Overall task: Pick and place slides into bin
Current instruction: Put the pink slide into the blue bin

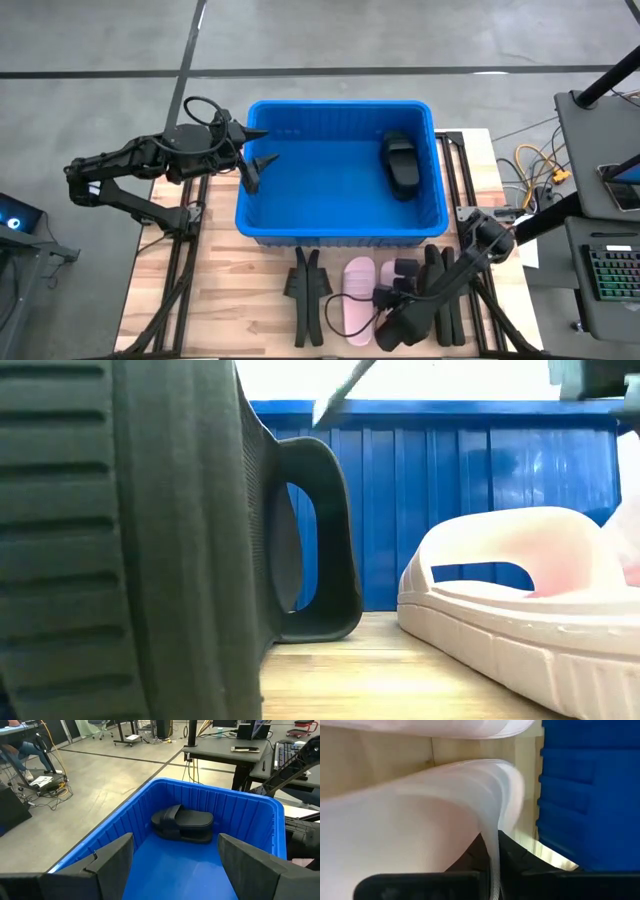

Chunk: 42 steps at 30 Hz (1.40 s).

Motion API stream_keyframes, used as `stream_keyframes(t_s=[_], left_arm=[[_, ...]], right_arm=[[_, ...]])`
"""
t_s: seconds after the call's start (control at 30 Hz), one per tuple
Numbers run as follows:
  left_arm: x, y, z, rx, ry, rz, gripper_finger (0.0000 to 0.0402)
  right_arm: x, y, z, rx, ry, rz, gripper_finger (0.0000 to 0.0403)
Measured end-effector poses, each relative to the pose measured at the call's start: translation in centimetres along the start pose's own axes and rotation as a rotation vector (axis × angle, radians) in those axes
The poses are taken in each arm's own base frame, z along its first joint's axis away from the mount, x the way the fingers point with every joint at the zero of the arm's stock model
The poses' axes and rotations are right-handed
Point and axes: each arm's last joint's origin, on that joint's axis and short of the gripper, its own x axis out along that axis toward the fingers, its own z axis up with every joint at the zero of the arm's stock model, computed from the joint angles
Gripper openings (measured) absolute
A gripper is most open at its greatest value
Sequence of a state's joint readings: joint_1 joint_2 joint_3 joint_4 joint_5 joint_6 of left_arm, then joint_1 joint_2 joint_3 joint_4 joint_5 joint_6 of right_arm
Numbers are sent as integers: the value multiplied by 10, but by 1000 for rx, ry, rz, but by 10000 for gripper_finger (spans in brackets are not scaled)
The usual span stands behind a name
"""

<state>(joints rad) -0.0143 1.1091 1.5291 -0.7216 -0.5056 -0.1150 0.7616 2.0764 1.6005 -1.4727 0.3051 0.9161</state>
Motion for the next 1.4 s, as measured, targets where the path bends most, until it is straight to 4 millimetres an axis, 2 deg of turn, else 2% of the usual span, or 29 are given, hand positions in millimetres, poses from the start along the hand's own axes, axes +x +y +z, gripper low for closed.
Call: stream_keyframes(t_s=[0.23,0.47,0.67,0.83,1.07,1.4], left_arm=[[0,0,0,-2,-3,0,272],[0,0,0,-3,-3,0,272],[0,0,0,-4,-3,0,272],[0,0,0,-5,-3,1,272],[0,0,1,-13,-5,0,272],[0,0,1,-39,-7,-1,272]], right_arm=[[-34,-29,-9,60,-70,103,10],[-74,-74,-20,209,-170,280,9],[-110,-114,-25,337,-346,505,9],[-130,-149,-29,454,-538,529,9],[-144,-189,-29,490,-737,407,9],[-126,-239,-6,445,-724,242,9]])
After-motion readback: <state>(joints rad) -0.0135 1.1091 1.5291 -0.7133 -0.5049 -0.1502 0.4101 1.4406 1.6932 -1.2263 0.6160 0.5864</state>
